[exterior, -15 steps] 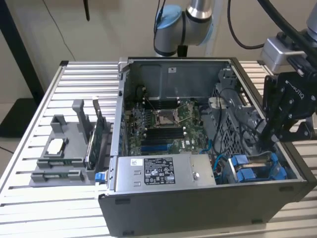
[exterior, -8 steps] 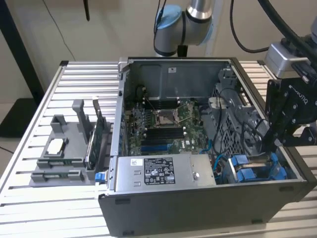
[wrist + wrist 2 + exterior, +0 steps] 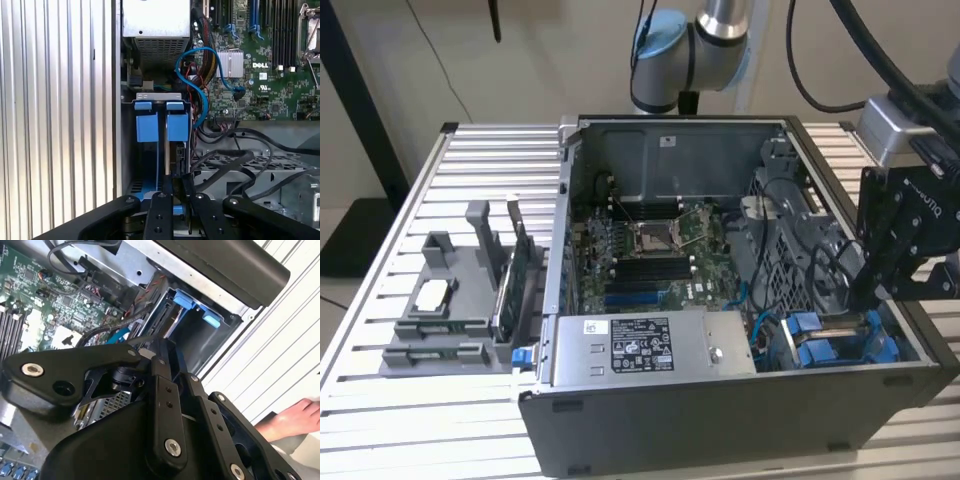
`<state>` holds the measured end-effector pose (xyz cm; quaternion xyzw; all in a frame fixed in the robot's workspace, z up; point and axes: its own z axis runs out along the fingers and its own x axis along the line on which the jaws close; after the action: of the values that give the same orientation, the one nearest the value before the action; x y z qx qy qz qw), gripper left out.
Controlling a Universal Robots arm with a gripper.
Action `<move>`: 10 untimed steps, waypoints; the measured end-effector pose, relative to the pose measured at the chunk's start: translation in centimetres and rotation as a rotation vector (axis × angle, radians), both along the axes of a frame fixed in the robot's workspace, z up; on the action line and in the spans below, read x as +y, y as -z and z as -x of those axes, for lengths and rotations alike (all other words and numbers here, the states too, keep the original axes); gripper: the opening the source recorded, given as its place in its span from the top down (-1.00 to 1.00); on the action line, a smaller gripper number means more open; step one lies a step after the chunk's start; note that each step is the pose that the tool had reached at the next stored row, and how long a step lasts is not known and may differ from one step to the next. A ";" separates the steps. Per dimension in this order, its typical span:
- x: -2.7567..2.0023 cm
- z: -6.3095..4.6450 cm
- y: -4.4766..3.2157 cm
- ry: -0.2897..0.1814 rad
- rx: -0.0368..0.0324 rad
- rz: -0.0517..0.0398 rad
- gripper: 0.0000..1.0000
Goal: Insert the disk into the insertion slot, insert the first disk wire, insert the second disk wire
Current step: 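Insert the first disk wire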
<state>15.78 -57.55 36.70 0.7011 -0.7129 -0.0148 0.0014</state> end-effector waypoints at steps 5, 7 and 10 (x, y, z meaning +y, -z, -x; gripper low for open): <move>0.19 -0.1 0.35 0.000 -0.0035 -0.0002 0.62; 0.33 -0.1 0.48 0.000 -0.0046 -0.0023 0.62; 0.79 -0.1 0.77 0.000 -0.0062 -0.0042 0.62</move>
<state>15.89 -56.76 35.93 0.7012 -0.7128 -0.0141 -0.0022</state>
